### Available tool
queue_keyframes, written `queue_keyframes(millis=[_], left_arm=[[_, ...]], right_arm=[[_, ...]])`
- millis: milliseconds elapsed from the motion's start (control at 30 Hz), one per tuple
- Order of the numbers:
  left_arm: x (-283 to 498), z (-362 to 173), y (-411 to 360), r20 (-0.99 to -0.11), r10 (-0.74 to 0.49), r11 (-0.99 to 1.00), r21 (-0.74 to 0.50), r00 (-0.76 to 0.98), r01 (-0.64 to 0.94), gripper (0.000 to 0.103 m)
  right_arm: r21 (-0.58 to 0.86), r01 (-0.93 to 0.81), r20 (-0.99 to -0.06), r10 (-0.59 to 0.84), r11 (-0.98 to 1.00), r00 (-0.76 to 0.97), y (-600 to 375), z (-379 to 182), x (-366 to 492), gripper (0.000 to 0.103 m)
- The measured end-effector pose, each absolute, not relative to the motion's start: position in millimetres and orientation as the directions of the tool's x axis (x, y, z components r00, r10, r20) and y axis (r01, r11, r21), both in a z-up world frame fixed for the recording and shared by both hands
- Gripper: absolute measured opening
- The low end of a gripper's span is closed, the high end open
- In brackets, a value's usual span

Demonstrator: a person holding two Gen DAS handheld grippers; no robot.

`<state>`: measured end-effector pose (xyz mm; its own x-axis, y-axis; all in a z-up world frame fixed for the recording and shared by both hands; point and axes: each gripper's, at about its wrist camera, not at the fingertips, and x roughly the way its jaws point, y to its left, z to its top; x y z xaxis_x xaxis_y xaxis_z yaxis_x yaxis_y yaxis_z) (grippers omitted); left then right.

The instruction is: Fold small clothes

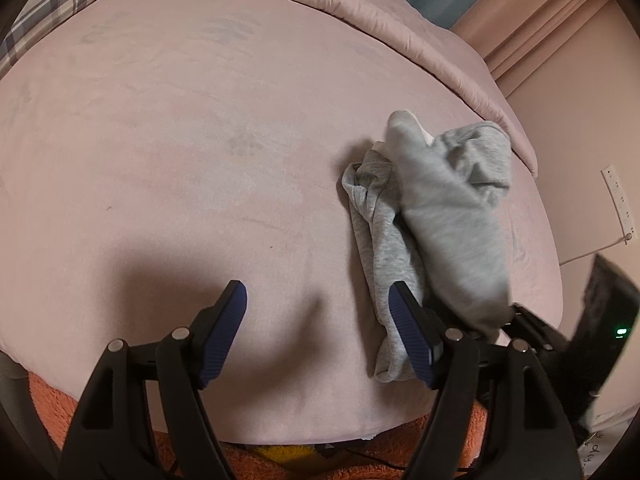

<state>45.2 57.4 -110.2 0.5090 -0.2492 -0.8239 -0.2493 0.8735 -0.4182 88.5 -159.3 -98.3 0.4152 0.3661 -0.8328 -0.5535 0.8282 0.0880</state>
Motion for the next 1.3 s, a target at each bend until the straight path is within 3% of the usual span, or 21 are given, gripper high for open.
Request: queue_keyframes(millis=[167,233,467,600,733,967,1100,1300], left_arm=[[50.6,-104.4,56.1,-0.818,-0.263,0.872,-0.428,0.512,-0.237,0.074],[53.2,-98.2,53.7,-0.812,-0.263,0.877,-0.426,0.521,-0.223,0.074],[68.8,-72.5,41.6,-0.761,-0.316,0.873,-0.467,0.567,-0.139,0.081],[80.7,-62.7,25.7,-0.725,-0.384,0.859,-0.507,0.572,-0.067,0.084],[95.9,-69.5,1.2,-0.728,-0.422,0.861,-0.509,0.54,-0.015,0.084],[108.9,-135.1,-12.0,-0.849,-0.362,0.901,-0.424,0.386,-0.088,0.086],[98.1,-155.7,5.7,-0.82,-0.433,0.84,-0.517,0.373,-0.163,0.088],[79.5,-161.1,17.1,-0.82,-0.42,0.834,-0.518,0.387,-0.191,0.09]], right_arm=[[0.153,-0.547,-0.836,0.403,0.823,0.373,-157.6,-113.5,92.4,0.053],[0.207,-0.556,-0.826,0.448,0.805,0.341,-158.5,-110.6,92.4,0.069],[0.383,-0.497,-0.774,0.564,0.779,0.288,-191.3,-89.5,94.4,0.069],[0.358,-0.457,-0.759,0.539,0.814,0.365,-211.0,-79.8,91.8,0.079],[0.309,-0.399,-0.771,0.473,0.863,0.426,-224.9,-79.8,95.5,0.08],[0.315,-0.316,-0.792,0.431,0.895,0.432,-238.5,-90.7,104.6,0.08],[0.316,-0.298,-0.804,0.421,0.901,0.42,-247.6,-94.8,104.3,0.08],[0.321,-0.284,-0.809,0.418,0.903,0.414,-249.6,-97.5,105.1,0.081]])
